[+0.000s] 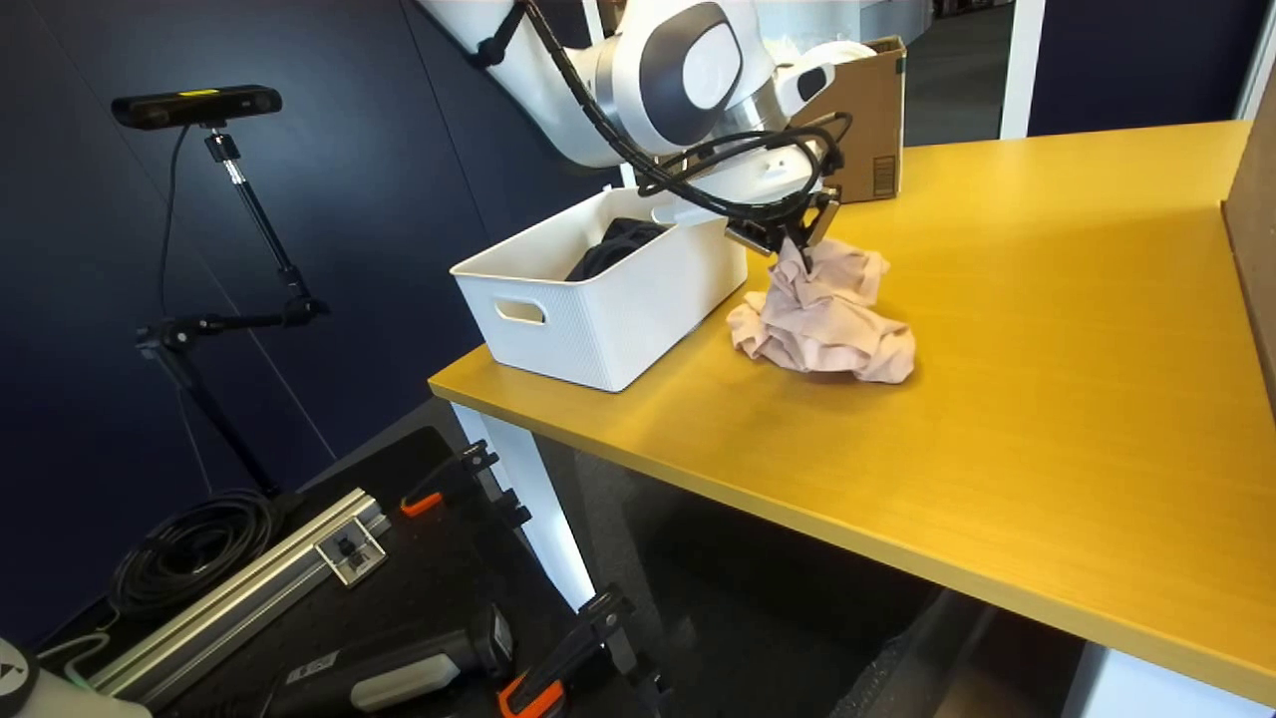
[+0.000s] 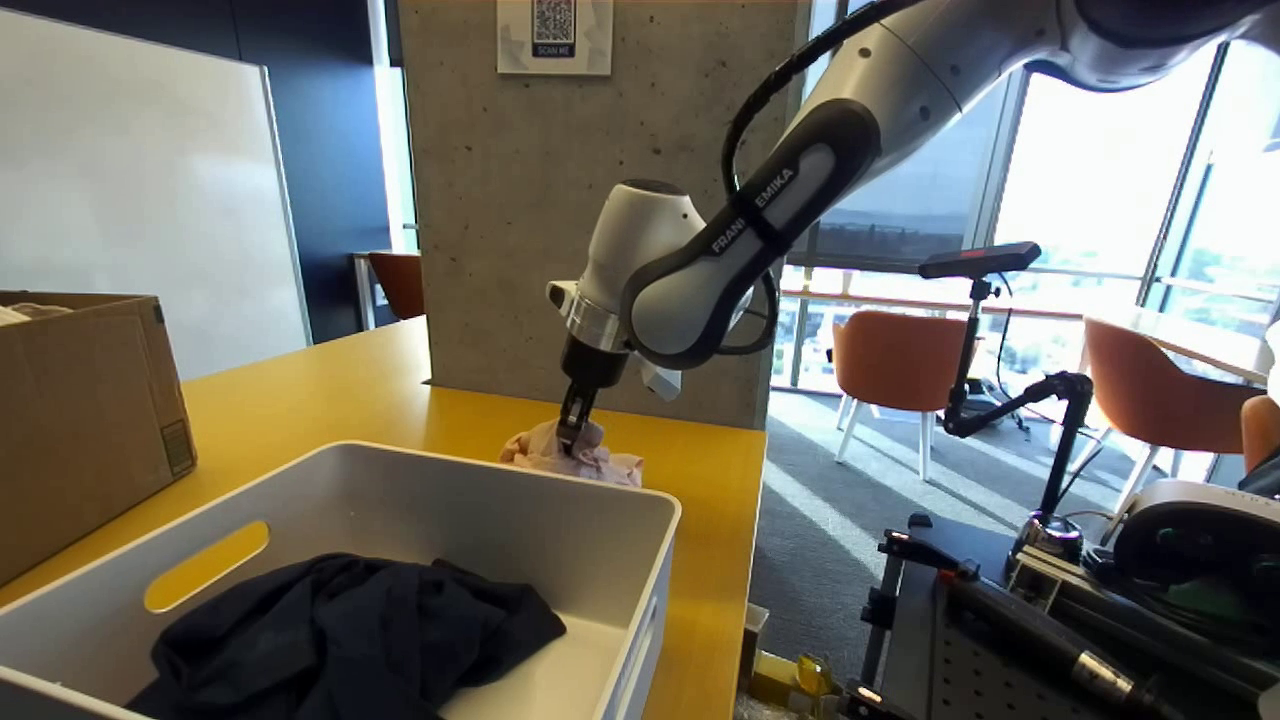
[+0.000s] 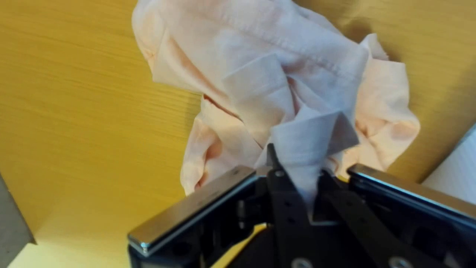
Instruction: Fold the light pink shirt on the table and then put it in the white basket
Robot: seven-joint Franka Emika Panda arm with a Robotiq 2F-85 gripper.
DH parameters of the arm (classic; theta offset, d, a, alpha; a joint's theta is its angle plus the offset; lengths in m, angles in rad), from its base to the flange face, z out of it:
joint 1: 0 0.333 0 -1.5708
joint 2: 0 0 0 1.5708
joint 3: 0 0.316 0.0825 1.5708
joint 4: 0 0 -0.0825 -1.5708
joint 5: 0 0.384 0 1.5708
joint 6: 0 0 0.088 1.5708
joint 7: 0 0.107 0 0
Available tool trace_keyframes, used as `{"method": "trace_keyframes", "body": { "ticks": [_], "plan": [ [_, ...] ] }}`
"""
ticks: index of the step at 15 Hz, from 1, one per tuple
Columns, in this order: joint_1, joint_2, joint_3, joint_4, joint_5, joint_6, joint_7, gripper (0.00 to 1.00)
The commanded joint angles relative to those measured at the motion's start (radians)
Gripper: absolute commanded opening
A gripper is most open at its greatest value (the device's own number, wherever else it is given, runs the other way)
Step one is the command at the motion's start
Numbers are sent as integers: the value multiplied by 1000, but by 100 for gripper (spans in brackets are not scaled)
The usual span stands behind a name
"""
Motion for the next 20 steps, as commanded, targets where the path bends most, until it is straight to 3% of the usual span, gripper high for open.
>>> {"method": "trace_keyframes", "body": {
  "ticks": [1,2,3,5,9,14,20],
  "plan": [
    [-29,14,81,-4,31,-23,-99,1],
    [-23,15,81,-3,33,-40,-95,8],
    [-16,14,75,-2,34,-50,-84,32],
    [7,-33,46,-21,34,-110,-35,35],
    [28,-137,-6,-50,31,-193,54,63],
    [20,-111,-31,47,38,-333,63,99],
    [0,-33,9,74,70,-319,-21,100]
  ]
}}
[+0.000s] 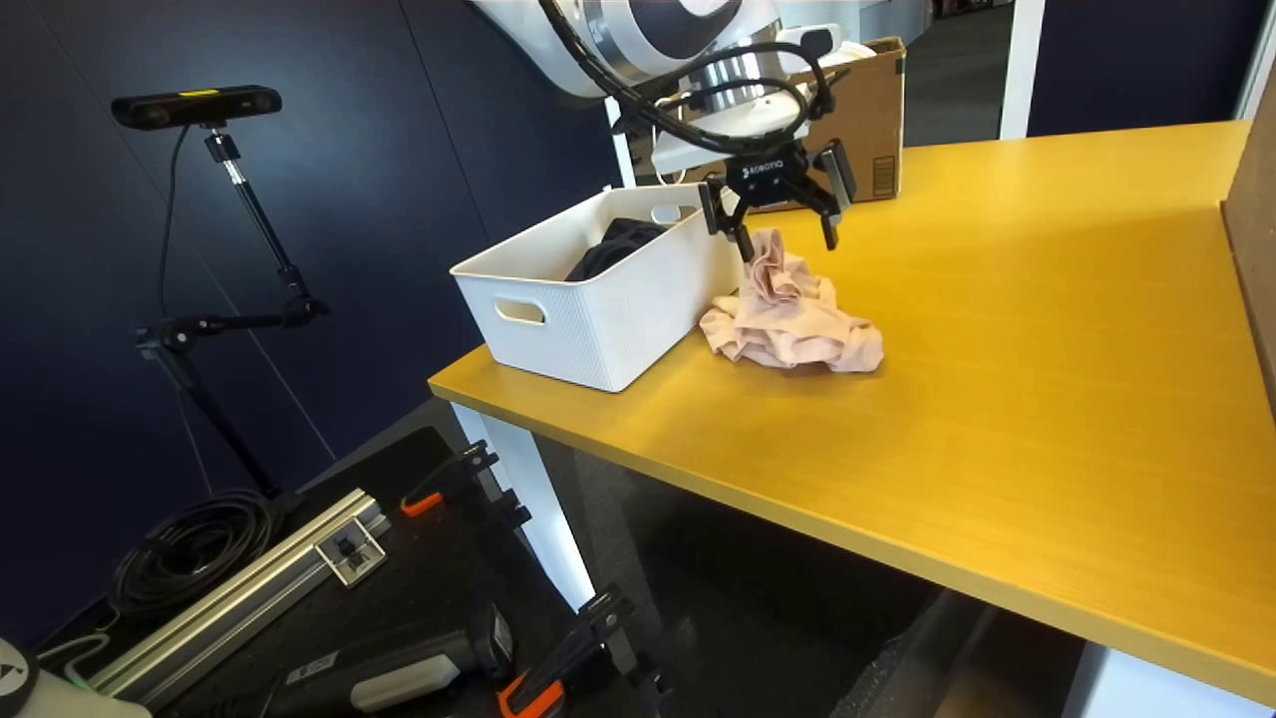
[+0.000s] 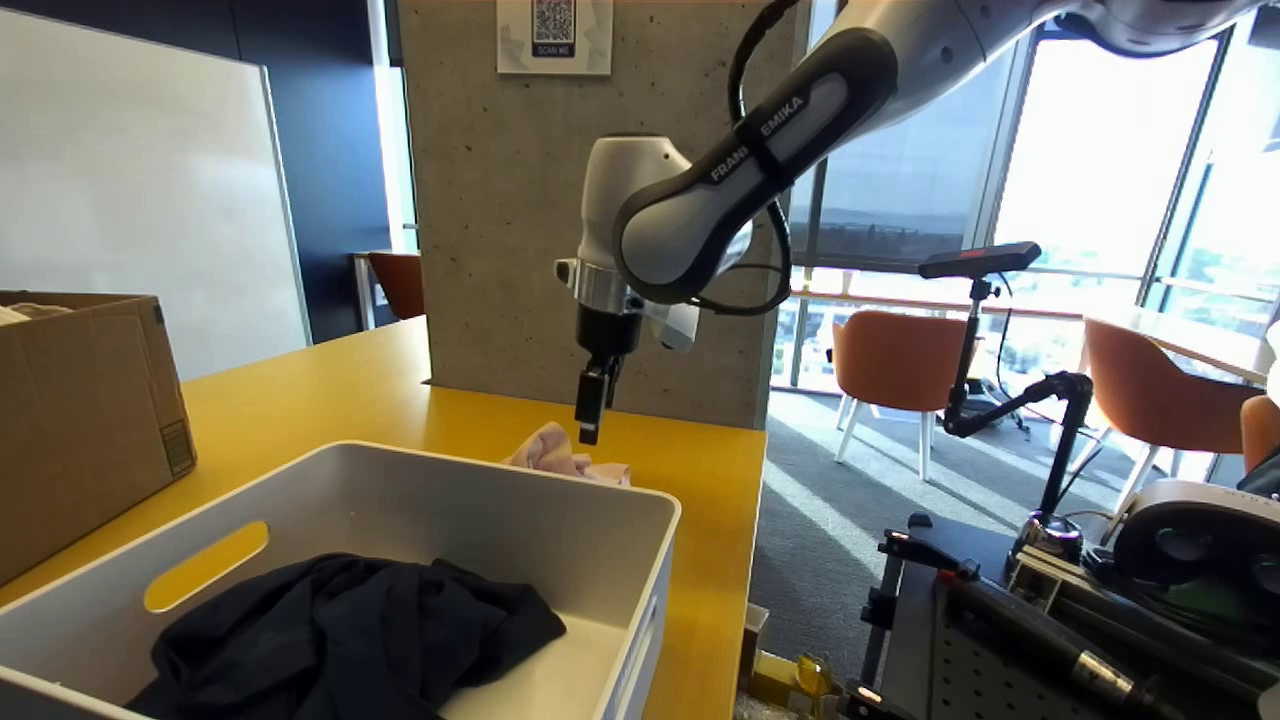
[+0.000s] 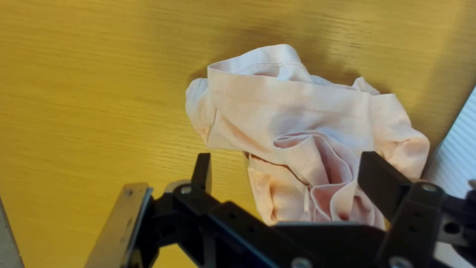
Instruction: Fold the light pink shirt on the table and then put it in the white basket
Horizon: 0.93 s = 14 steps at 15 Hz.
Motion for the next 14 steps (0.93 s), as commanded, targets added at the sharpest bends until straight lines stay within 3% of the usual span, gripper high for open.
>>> {"method": "trace_keyframes", "body": {
  "ticks": [1,10,11,12,14],
  "plan": [
    [-10,74,27,56,40,-4,-73,100],
    [11,286,25,206,29,12,-83,100],
    [9,299,28,217,28,7,-91,92],
    [12,311,24,224,23,10,-93,74],
    [14,318,25,227,22,8,-96,58]
  ]
}}
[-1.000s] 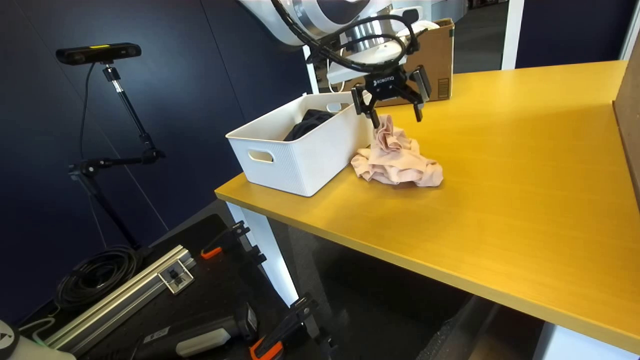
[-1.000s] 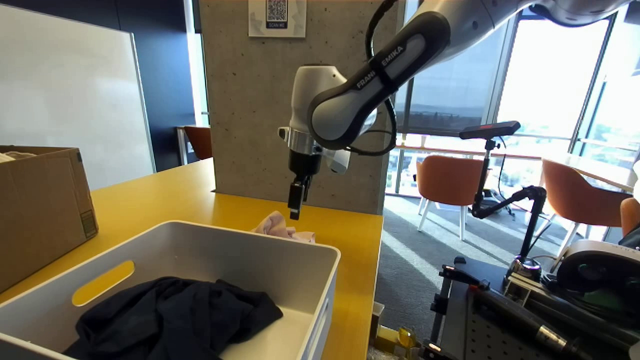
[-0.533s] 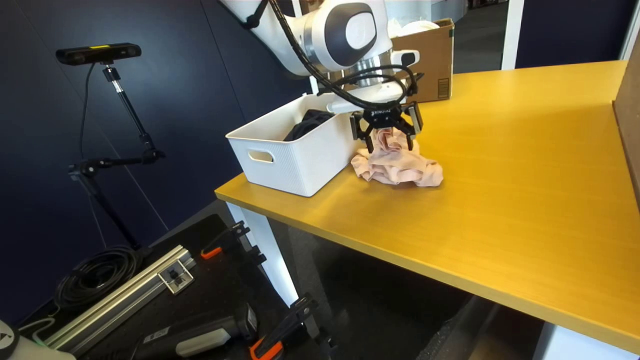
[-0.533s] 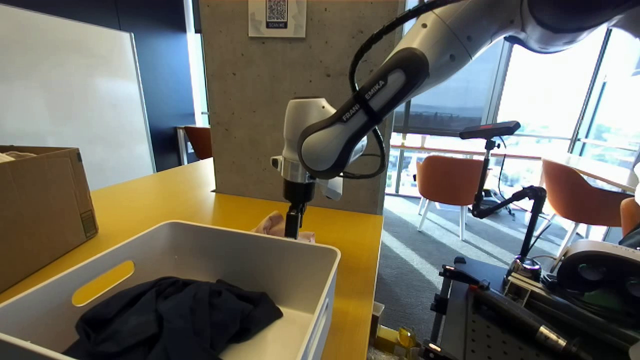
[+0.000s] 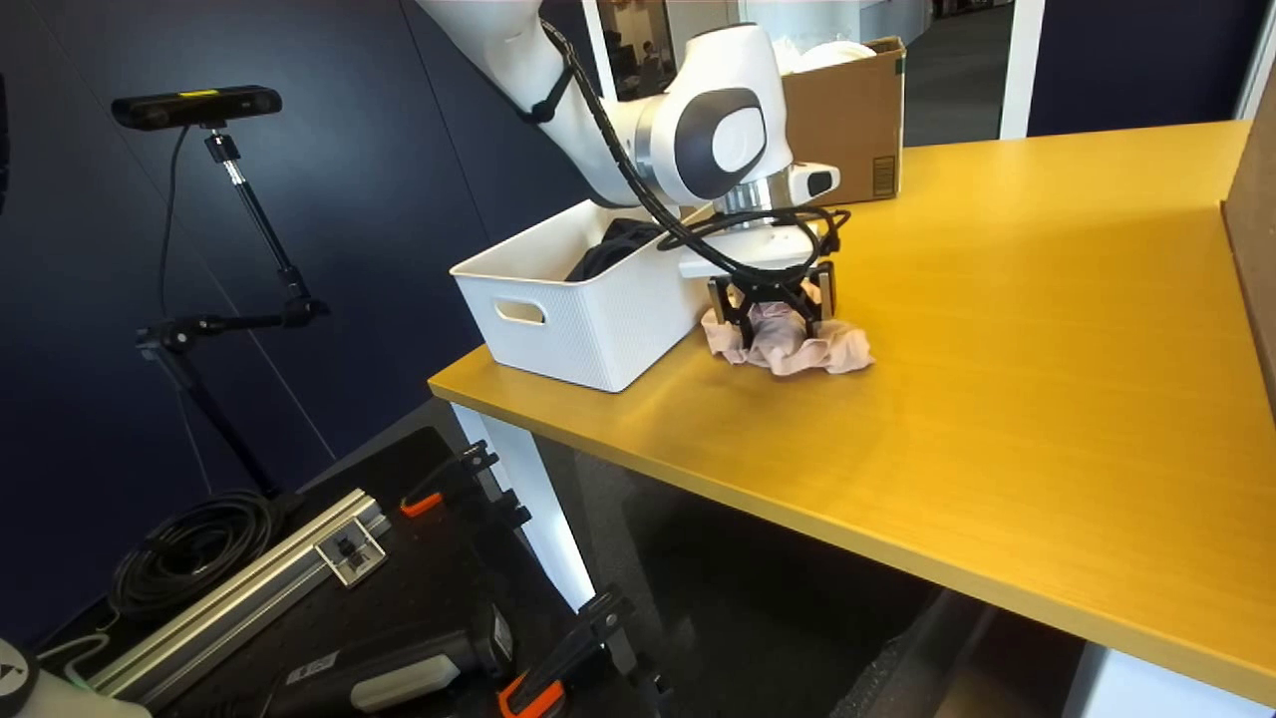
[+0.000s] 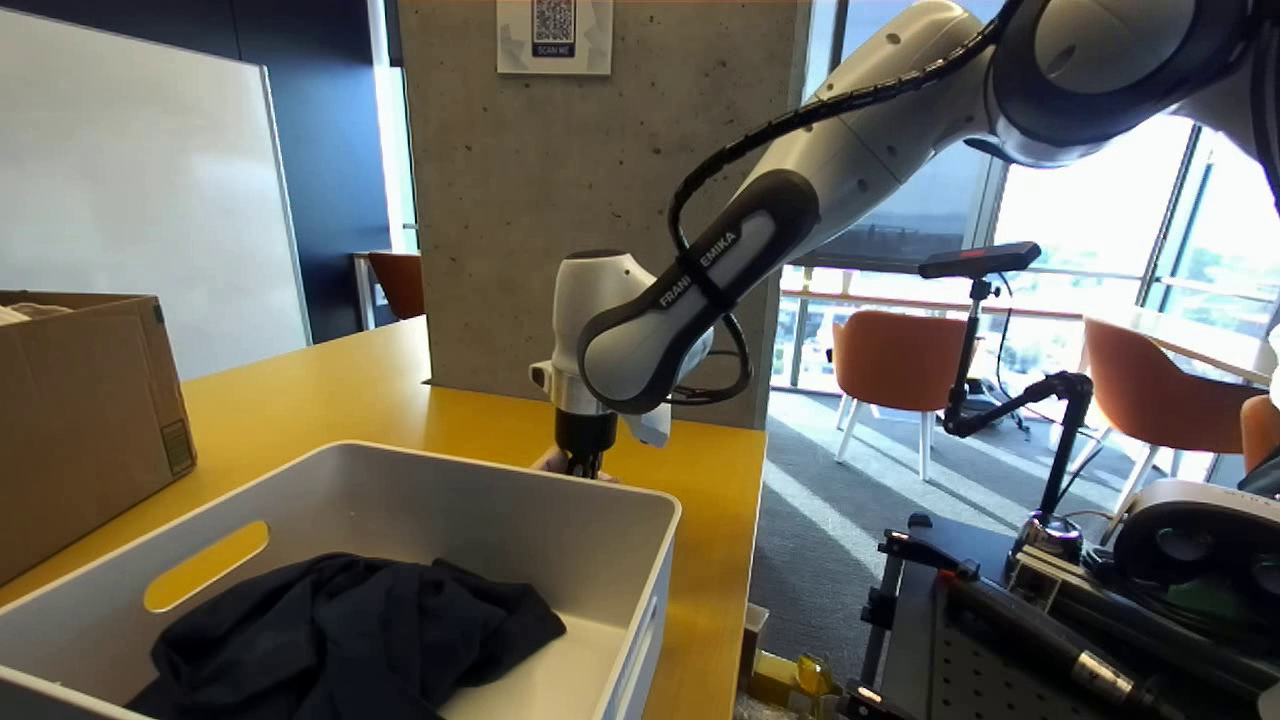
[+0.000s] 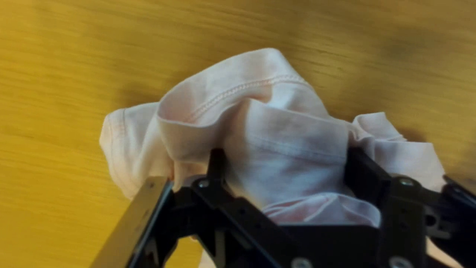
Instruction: Fold the light pink shirt on the table and then put it in the white basket
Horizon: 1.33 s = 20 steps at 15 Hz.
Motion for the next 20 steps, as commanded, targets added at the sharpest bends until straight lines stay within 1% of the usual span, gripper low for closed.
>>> {"method": "trace_keyframes", "body": {
  "ticks": [1,4,6,7,8,9,10,11,12,15,17,20],
  "plan": [
    [1,33,4,44,5,0,-27,51],
    [-5,32,0,60,15,-25,-16,28],
    [9,12,-31,66,6,-56,25,15],
    [14,4,-46,71,0,-62,45,7],
    [16,-7,-63,77,-3,-70,67,2],
    [22,-16,-86,86,-9,-83,96,6],
    [32,-28,-115,95,-21,-93,129,6],
    [39,-42,-141,105,-32,-106,161,4],
    [47,-58,-163,116,-38,-119,195,5],
    [85,-126,-223,129,-81,-139,299,5],
    [113,-191,-232,121,-104,-133,347,5],
    [165,-276,-216,117,-129,-109,397,5]
  ]
}}
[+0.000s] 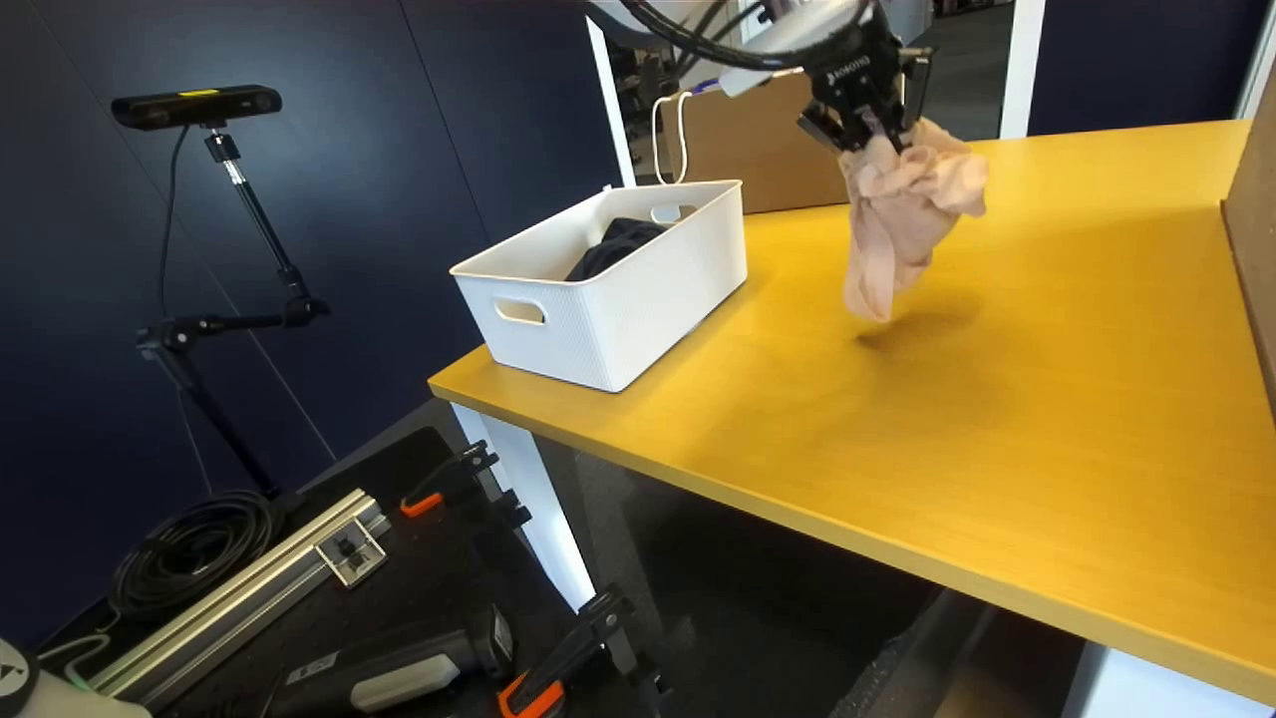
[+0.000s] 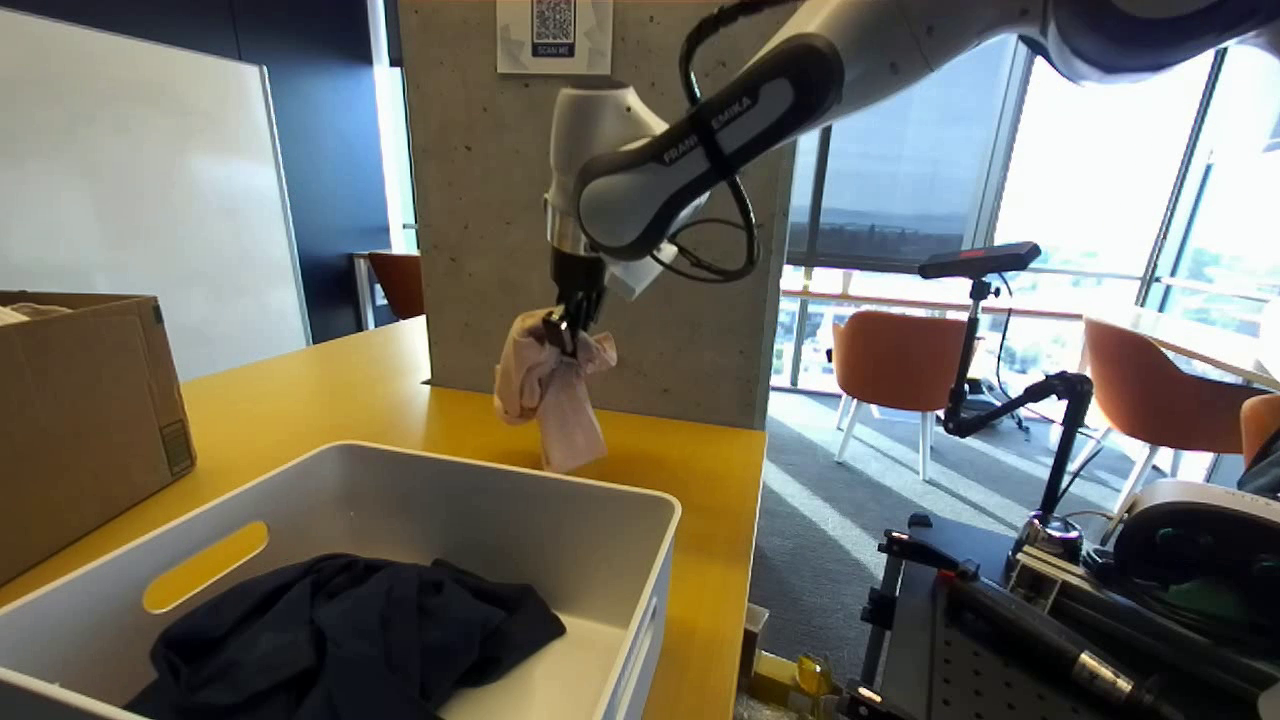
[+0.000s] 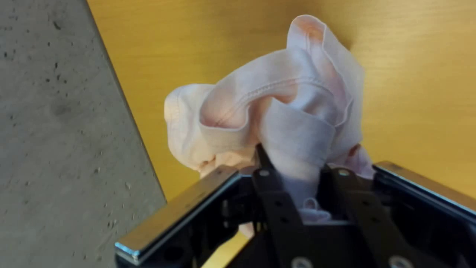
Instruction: Fold the light pink shirt on the table and then put it in the white basket
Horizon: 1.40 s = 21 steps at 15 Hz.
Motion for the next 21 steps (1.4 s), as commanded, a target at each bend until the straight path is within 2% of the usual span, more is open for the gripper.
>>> {"method": "trace_keyframes", "body": {
  "ticks": [1,6,9,12,14,16,18,21],
  "plan": [
    [85,-117,5,-22,-51,-7,80,5],
    [219,-195,74,4,-87,-11,130,5],
    [285,-173,121,35,-97,-39,143,5],
    [317,-139,137,54,-80,-170,172,5],
    [317,-128,139,44,-76,-244,185,5],
    [289,-83,150,51,-58,-271,149,5],
    [265,-24,156,59,-48,-251,123,5],
    [223,60,197,46,-14,-182,8,5]
  ]
}}
